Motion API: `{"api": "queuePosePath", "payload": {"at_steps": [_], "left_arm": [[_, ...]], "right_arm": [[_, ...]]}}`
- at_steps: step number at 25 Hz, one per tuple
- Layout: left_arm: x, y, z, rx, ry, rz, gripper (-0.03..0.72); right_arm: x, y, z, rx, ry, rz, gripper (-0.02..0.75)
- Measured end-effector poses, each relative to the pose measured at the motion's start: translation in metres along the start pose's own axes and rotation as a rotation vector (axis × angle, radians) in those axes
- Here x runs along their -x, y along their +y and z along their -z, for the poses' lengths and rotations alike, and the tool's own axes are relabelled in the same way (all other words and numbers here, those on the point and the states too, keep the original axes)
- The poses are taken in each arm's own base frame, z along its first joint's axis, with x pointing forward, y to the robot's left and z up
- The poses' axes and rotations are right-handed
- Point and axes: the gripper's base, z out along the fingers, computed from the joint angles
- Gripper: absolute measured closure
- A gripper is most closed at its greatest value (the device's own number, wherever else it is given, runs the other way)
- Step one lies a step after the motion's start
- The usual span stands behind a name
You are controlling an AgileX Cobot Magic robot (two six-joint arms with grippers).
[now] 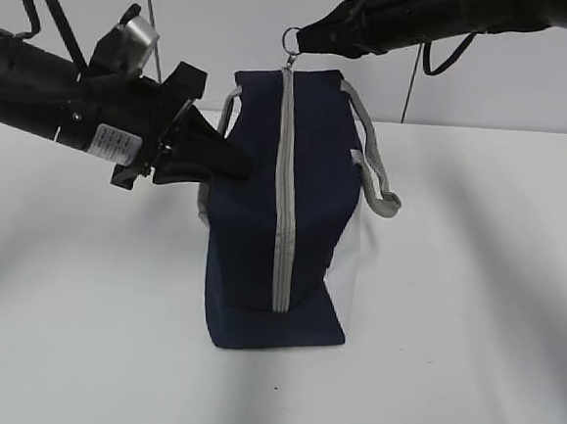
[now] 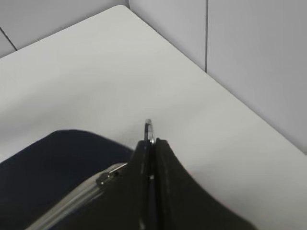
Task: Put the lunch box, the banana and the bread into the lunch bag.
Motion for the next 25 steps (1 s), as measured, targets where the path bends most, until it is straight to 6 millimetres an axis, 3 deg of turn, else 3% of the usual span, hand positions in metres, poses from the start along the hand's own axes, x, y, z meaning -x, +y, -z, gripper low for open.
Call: {"api": "queuePosePath", "payload": {"at_steps": [3, 7, 12, 14, 16, 18, 20, 25], "left_arm": [[-0.002, 0.000, 0.000, -0.003, 0.028, -0.014, 0.665], [-0.005, -0.001, 0.000, -0.011, 0.053, -0.023, 0.665], [-0.004, 0.000, 0.001, -0.006, 0.052, -0.025, 0.646], [-0.004, 0.001, 0.002, -0.001, 0.049, -0.028, 0.535], [0.000, 0.003, 0.006, 0.007, 0.042, -0.035, 0.292], [0.006, 0.004, 0.015, 0.006, 0.020, -0.037, 0.122], [0.012, 0.002, 0.026, -0.004, -0.005, -0.043, 0.090], [0.035, -0.011, 0.049, -0.014, -0.120, 0.017, 0.112]], "right_arm": [[-0.002, -0.018, -0.013, -0.003, -0.020, -0.014, 0.754], [-0.022, -0.037, -0.030, 0.015, 0.012, -0.080, 0.754], [-0.031, -0.044, -0.028, 0.037, 0.033, -0.099, 0.754], [-0.028, -0.044, -0.026, 0.047, 0.030, -0.093, 0.754], [-0.025, -0.044, -0.024, 0.054, 0.028, -0.084, 0.754], [-0.024, -0.044, -0.023, 0.060, 0.029, -0.079, 0.754], [-0.023, -0.044, -0.022, 0.062, 0.029, -0.074, 0.754], [-0.022, -0.043, -0.021, 0.072, 0.029, -0.069, 0.754]]}}
